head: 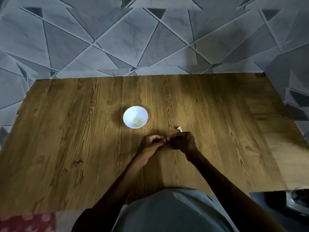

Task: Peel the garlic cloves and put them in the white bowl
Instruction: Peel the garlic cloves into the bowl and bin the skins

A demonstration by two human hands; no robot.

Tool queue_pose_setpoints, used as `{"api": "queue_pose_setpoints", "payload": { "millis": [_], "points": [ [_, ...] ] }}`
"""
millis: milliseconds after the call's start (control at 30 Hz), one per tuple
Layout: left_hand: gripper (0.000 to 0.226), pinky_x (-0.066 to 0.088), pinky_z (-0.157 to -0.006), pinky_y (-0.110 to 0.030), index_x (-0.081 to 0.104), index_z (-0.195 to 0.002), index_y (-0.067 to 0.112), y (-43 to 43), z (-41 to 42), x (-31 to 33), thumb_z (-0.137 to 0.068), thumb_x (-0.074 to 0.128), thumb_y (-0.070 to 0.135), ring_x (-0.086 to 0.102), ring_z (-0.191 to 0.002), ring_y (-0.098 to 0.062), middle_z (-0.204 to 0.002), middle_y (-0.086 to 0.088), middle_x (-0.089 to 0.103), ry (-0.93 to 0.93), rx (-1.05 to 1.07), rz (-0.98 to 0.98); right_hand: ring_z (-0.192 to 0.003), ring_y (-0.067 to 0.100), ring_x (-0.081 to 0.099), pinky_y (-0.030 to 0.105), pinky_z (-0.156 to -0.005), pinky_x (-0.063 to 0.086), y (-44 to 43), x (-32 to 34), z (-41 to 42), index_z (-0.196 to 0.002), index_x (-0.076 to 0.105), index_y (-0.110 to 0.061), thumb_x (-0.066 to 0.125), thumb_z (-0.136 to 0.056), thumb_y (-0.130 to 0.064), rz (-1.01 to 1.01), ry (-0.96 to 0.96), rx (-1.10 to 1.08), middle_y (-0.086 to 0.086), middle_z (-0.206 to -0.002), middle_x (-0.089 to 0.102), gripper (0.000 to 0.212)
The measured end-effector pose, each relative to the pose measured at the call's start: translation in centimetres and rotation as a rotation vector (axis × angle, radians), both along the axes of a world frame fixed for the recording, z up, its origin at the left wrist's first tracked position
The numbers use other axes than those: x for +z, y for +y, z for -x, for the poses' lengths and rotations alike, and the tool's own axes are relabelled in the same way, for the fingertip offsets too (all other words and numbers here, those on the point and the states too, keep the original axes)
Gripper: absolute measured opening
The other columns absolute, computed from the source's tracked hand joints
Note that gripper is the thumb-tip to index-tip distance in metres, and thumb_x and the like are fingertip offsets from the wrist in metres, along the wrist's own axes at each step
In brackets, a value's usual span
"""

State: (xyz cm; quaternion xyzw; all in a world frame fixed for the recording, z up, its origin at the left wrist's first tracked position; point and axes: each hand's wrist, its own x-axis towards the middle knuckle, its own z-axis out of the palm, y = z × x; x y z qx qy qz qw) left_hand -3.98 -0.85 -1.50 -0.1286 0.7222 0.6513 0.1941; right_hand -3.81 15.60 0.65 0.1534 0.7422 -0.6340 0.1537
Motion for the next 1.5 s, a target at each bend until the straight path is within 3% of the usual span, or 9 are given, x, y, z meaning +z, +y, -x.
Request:
{"api": "queue_pose_setpoints", "payload": {
  "millis": [167, 400, 533, 700, 900, 1033, 1200, 1367, 1500],
  "points": [
    [0.023, 0.048, -0.059, -0.012, 0.068, -0.105, 0.001, -0.3, 0.4, 0.0, -0.09, 0.068, 0.018, 0.06, -0.072, -0.011, -0.087, -0.008, 0.068, -0.02, -0.023, 0.035, -0.08, 0.023, 0.074, 0.036, -0.072, 0.062, -0.6, 0.3, 0.0, -0.094, 0.074, -0.001, 0.069, -0.087, -0.006, -0.083, -0.004, 0.028, 0.012, -0.089, 0.075, 0.009],
    [0.018, 0.039, -0.054, -0.015, 0.06, -0.078, 0.008, -0.2, 0.7, 0.8, -0.091, 0.057, -0.004, 0.052, -0.051, 0.003, -0.065, 0.0, 0.054, 0.096, -0.136, 0.136, -0.065, 0.022, 0.072, 0.036, -0.063, 0.062, -1.5, 1.2, -0.1, -0.083, 0.072, 0.0, 0.063, -0.088, 0.003, -0.266, 0.096, 0.125, 0.011, -0.073, 0.073, 0.011],
    [0.008, 0.048, -0.065, -0.016, 0.064, -0.084, 0.016, -0.6, 0.7, 0.6, -0.086, 0.07, 0.01, 0.058, -0.071, 0.0, -0.076, 0.009, 0.063, 0.292, -0.19, 0.268, -0.059, 0.018, 0.068, 0.028, -0.059, 0.06, -2.6, 2.3, 0.8, -0.079, 0.069, -0.001, 0.064, -0.091, -0.004, -0.198, -0.118, -0.029, 0.011, -0.069, 0.07, 0.014],
    [0.007, 0.044, -0.061, -0.007, 0.066, -0.084, 0.017, -0.8, 0.8, 0.6, -0.084, 0.073, 0.016, 0.057, -0.068, 0.004, -0.077, 0.013, 0.063, 0.414, -0.213, 0.413, -0.064, 0.016, 0.067, 0.025, -0.062, 0.058, -2.7, 3.0, 1.1, -0.087, 0.067, 0.003, 0.065, -0.09, -0.001, 0.041, -0.319, -0.119, 0.012, -0.075, 0.068, 0.006],
    [0.013, 0.049, -0.051, -0.015, 0.062, -0.101, -0.001, -0.9, 1.4, 2.1, -0.095, 0.058, 0.009, 0.06, -0.062, -0.009, -0.079, -0.009, 0.065, -0.243, 0.005, -0.098, -0.061, 0.004, 0.062, 0.011, -0.056, 0.05, -2.5, 1.9, 0.6, -0.076, 0.071, -0.007, 0.068, -0.078, 0.005, -0.472, 0.312, 0.197, -0.005, -0.071, 0.067, 0.013],
    [0.022, 0.048, -0.048, -0.015, 0.067, -0.082, 0.005, -2.1, 1.8, 2.9, -0.097, 0.052, 0.01, 0.058, -0.055, -0.005, -0.07, -0.004, 0.067, -0.518, -0.014, -0.341, -0.062, 0.004, 0.061, 0.014, -0.057, 0.05, -2.4, 1.9, 0.1, -0.073, 0.066, -0.005, 0.067, -0.069, 0.011, -0.492, 0.526, 0.315, -0.005, -0.07, 0.063, 0.017],
    [0.017, 0.047, -0.044, -0.012, 0.065, -0.084, 0.001, -2.6, 1.8, 2.7, -0.094, 0.054, 0.01, 0.056, -0.05, -0.006, -0.067, -0.007, 0.063, -0.747, -0.022, -0.553, -0.062, 0.014, 0.058, 0.025, -0.054, 0.047, -2.0, 1.6, -0.1, -0.071, 0.062, -0.007, 0.062, -0.064, 0.009, -0.53, 0.659, 0.409, 0.001, -0.069, 0.062, 0.018],
    [0.015, 0.051, -0.056, -0.015, 0.067, -0.095, -0.001, -1.3, 0.8, 2.8, -0.097, 0.054, 0.007, 0.061, -0.066, -0.01, -0.07, -0.003, 0.068, -0.375, -0.052, -0.311, -0.063, 0.003, 0.061, 0.014, -0.058, 0.049, -1.2, 1.2, 0.0, -0.075, 0.066, -0.01, 0.066, -0.073, 0.011, -0.502, 0.527, 0.355, -0.007, -0.072, 0.063, 0.021],
    [0.009, 0.05, -0.059, -0.017, 0.067, -0.095, -0.005, -0.1, -0.3, 3.1, -0.089, 0.061, 0.0, 0.062, -0.069, -0.012, -0.079, -0.01, 0.068, 0.213, -0.141, 0.092, -0.065, 0.018, 0.064, 0.027, -0.058, 0.055, -1.2, 1.9, 0.3, -0.085, 0.07, 0.003, 0.057, -0.089, 0.003, -0.051, -0.03, 0.041, 0.008, -0.07, 0.067, 0.013]
  ]
}}
